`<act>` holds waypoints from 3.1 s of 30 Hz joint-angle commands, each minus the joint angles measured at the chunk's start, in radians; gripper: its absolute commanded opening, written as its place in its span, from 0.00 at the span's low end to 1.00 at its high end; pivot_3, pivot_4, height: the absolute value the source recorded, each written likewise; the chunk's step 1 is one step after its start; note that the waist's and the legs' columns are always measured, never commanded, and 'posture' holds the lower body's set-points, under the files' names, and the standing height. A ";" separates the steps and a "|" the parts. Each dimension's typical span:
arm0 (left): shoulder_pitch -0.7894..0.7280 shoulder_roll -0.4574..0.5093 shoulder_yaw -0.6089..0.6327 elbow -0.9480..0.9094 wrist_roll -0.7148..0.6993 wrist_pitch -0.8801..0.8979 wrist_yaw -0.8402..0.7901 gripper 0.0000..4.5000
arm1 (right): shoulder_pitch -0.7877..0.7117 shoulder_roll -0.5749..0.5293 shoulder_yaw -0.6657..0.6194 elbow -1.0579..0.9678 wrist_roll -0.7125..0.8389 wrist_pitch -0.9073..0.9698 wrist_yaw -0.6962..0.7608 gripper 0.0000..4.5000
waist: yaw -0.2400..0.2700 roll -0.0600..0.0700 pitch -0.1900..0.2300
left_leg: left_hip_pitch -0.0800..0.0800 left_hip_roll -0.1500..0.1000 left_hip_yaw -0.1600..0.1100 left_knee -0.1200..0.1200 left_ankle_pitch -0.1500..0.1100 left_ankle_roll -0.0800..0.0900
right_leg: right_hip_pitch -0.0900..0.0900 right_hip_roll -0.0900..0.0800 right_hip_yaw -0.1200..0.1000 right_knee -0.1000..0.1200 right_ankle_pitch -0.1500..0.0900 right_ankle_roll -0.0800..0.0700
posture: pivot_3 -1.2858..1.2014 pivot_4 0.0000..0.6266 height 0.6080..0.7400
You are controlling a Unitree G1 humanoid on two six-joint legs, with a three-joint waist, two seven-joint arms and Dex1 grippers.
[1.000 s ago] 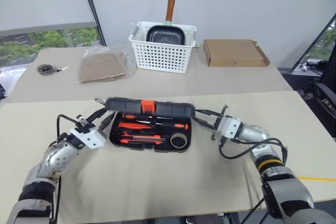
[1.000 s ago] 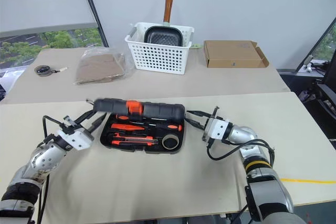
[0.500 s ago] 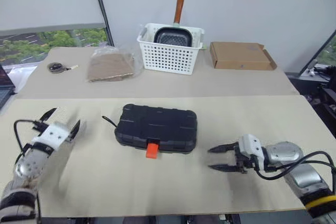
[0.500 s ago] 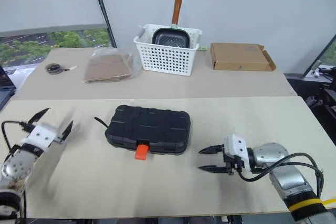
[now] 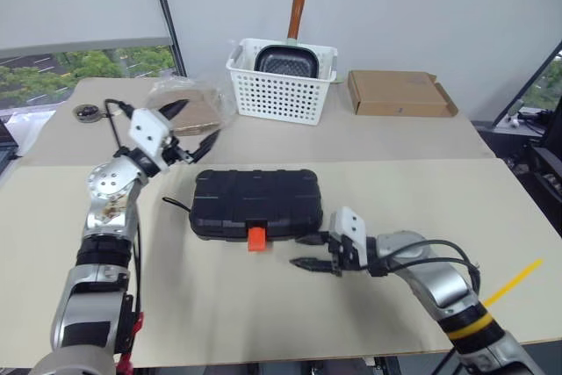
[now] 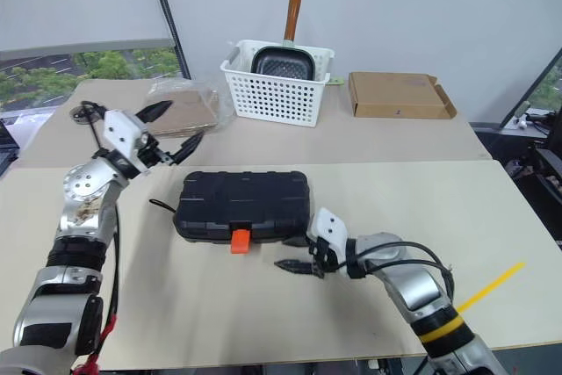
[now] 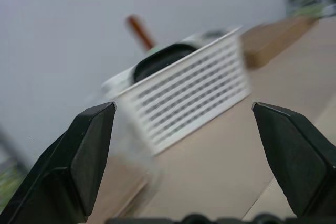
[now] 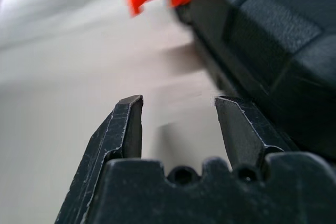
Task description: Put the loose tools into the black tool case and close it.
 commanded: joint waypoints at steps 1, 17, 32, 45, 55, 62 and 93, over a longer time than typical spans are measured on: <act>-0.023 -0.027 -0.048 -0.043 0.012 0.034 -0.066 0.99 | -0.071 0.056 -0.109 0.043 -0.012 0.017 -0.131 0.57 | -0.001 0.000 0.000 | 0.000 0.000 0.000 0.000 0.001 -0.001 | 0.000 0.000 0.000 0.000 0.000 0.000 | 0.52 0.24 0.70; -0.042 -0.110 -0.126 0.011 0.107 0.118 -0.107 0.99 | -0.232 0.253 -0.203 0.300 -0.192 -0.137 -0.455 0.57 | -0.009 0.001 0.001 | -0.001 0.000 -0.002 -0.002 0.004 -0.002 | -0.002 0.002 0.000 0.001 0.000 -0.001 | 0.52 0.24 0.70; 0.045 -0.113 -0.245 -0.001 0.292 0.325 0.017 0.99 | -0.115 0.067 -0.184 -0.235 0.057 0.427 -0.249 0.57 | -0.006 0.004 -0.001 | 0.005 0.000 -0.005 -0.005 -0.002 0.007 | 0.003 0.000 0.001 0.000 0.000 0.000 | 0.52 0.24 0.70; 0.081 -0.142 -0.232 -0.065 0.276 0.416 0.047 0.99 | -0.153 0.163 -0.087 -0.196 -0.036 0.495 -0.397 0.57 | 0.011 0.006 -0.003 | 0.004 -0.001 -0.006 -0.005 -0.002 0.008 | 0.004 -0.002 0.000 -0.002 0.000 0.000 | 0.52 0.24 0.70; 0.092 -0.150 -0.228 -0.085 0.272 0.429 0.073 0.99 | -0.152 0.178 -0.077 -0.193 -0.040 0.509 -0.396 0.57 | 0.015 0.006 -0.003 | 0.004 -0.001 -0.006 -0.006 -0.003 0.008 | 0.004 -0.002 0.000 -0.003 -0.001 0.000 | 0.52 0.24 0.70; 0.092 -0.149 -0.229 -0.086 0.274 0.424 0.076 1.00 | -0.154 0.179 -0.072 -0.182 -0.044 0.505 -0.395 0.52 | 0.016 0.006 -0.003 | 0.003 -0.001 -0.006 -0.006 -0.003 0.008 | 0.003 -0.002 0.000 -0.003 -0.001 0.000 | 0.52 0.24 0.70; 0.104 -0.153 -0.223 -0.080 0.270 0.424 0.070 1.00 | -0.064 0.335 -0.056 0.109 -0.160 0.008 -0.408 0.26 | 0.008 0.006 -0.003 | 0.006 0.001 -0.007 -0.008 -0.007 0.000 | 0.004 -0.001 -0.001 -0.003 -0.001 0.001 | 0.52 0.24 0.70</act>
